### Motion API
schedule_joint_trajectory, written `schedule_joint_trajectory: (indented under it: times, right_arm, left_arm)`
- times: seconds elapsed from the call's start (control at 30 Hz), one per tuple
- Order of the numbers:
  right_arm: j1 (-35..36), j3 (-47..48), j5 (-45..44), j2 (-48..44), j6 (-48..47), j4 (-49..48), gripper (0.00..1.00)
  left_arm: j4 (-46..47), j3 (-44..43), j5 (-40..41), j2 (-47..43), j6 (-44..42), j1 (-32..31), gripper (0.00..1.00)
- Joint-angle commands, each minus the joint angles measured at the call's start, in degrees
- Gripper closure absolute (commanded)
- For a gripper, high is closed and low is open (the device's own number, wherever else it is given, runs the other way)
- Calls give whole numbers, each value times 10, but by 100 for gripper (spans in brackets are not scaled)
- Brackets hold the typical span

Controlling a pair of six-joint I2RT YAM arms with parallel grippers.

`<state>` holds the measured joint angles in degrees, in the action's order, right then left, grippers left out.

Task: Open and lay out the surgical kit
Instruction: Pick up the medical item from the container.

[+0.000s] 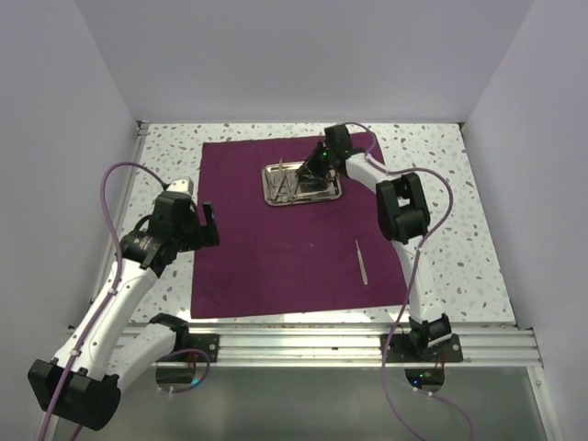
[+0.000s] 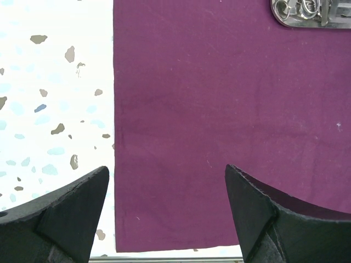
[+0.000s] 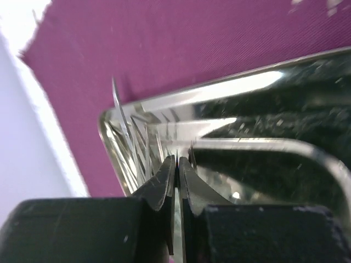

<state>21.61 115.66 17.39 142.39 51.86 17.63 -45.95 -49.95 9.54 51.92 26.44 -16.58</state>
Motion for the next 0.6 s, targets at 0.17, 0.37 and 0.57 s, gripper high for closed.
schedule_joint_trajectory:
  times: [0.17,0.37,0.57]
  right_arm:
    - [-38,-86,119,-14,196,-266,100]
    - [-49,-111,159,-27,225,-325,100]
    - [-47,-104,167,-119,84,-191,100]
  left_arm:
    - [2,-1,19,-11,12,-2,9]
    - [3,-1,18,-11,12,-3,10]
    - [3,-1,17,-11,12,-2,9]
